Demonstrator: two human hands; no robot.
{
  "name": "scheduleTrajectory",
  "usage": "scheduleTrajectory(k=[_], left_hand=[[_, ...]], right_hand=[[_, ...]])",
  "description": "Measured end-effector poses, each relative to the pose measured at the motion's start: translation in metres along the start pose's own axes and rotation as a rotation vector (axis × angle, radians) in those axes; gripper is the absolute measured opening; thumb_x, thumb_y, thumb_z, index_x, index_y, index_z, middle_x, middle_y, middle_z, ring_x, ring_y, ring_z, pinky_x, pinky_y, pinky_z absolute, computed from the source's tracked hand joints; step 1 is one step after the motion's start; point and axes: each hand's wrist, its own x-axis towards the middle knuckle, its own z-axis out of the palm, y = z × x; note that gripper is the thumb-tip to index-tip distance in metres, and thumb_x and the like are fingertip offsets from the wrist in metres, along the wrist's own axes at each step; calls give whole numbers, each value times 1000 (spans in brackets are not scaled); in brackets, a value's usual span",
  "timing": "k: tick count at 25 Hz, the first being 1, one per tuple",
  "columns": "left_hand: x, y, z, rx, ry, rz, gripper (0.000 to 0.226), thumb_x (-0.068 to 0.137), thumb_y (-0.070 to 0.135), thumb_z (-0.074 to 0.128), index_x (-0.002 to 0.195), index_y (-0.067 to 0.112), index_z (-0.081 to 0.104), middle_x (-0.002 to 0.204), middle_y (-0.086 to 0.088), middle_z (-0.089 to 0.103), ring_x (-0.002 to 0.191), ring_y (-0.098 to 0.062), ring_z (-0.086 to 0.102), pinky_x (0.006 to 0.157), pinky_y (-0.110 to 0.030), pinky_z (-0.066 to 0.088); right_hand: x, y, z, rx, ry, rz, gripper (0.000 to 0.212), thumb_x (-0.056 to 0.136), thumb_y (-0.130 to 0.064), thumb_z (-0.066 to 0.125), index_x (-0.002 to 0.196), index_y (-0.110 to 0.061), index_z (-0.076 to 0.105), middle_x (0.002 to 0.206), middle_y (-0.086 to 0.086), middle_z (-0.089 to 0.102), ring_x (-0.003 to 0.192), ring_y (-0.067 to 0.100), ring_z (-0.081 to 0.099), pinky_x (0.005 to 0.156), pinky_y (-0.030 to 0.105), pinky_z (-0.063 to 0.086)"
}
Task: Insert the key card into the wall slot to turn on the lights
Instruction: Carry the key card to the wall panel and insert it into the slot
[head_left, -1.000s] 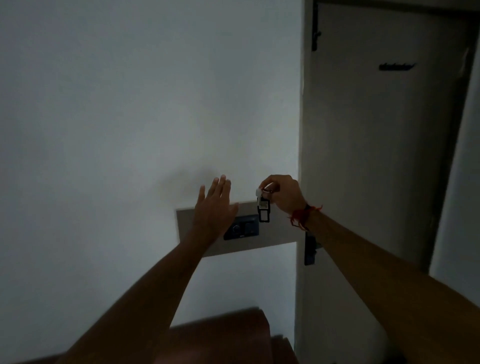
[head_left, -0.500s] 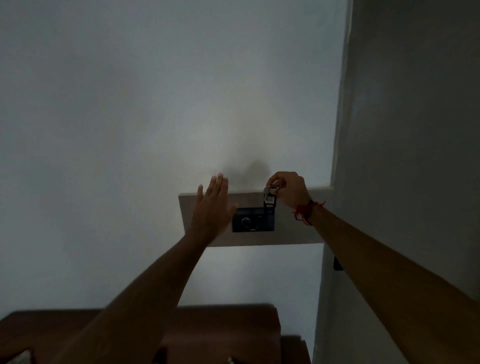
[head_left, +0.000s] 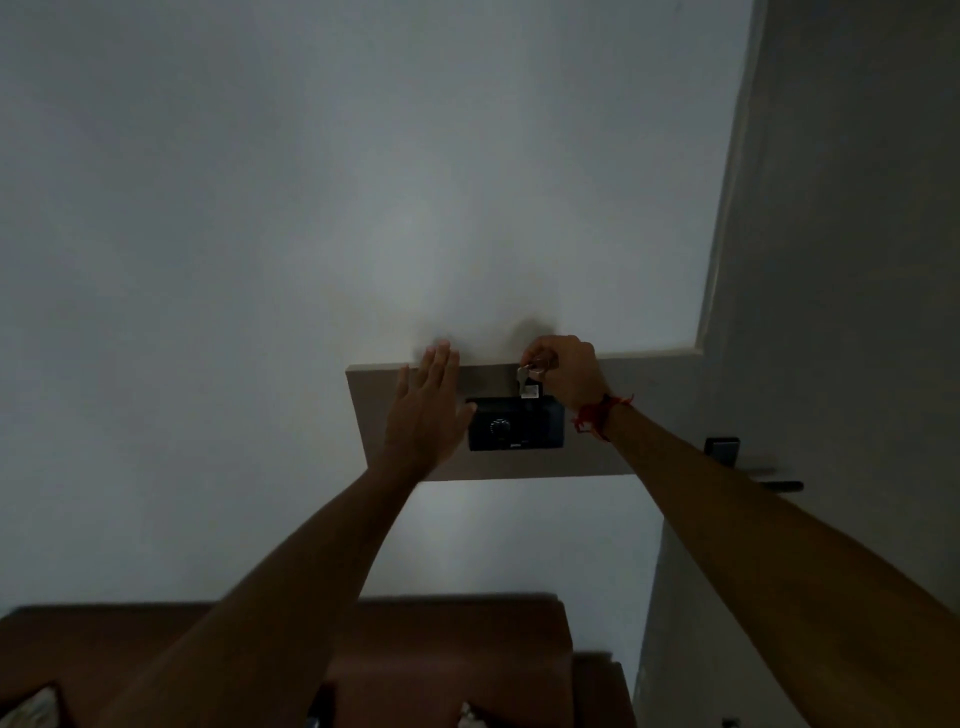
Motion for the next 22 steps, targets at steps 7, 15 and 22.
scheduleTrajectory(k=[7, 15, 22], left_hand=[[5, -4, 14, -45, 9, 9, 81, 101, 43, 48, 160, 12, 3, 170, -9, -1, 158, -24, -1, 128, -54, 11], [4, -9, 21, -56, 12, -10, 80, 101, 41, 49, 160, 11, 4, 170, -8, -1, 158, -23, -2, 128, -55, 10], [2, -5, 18, -24, 0, -18, 81, 101, 40, 49, 160, 9, 3, 170, -10, 0, 158, -26, -2, 128, -55, 10]], right_hand=[[0, 12, 16, -120, -28, -68, 23, 71, 16, 62, 80, -2, 73, 89, 21, 67, 81, 31, 64, 74, 38, 56], [-12, 20, 21, -60, 6, 14, 18, 86, 11, 45, 86, -7, 44, 80, -1, 52, 80, 17, 63, 52, 25, 50], [-29, 22, 22, -451, 16, -219, 28, 92, 2, 52, 116, -6, 62, 107, 17, 61, 96, 33, 56, 72, 45, 55]])
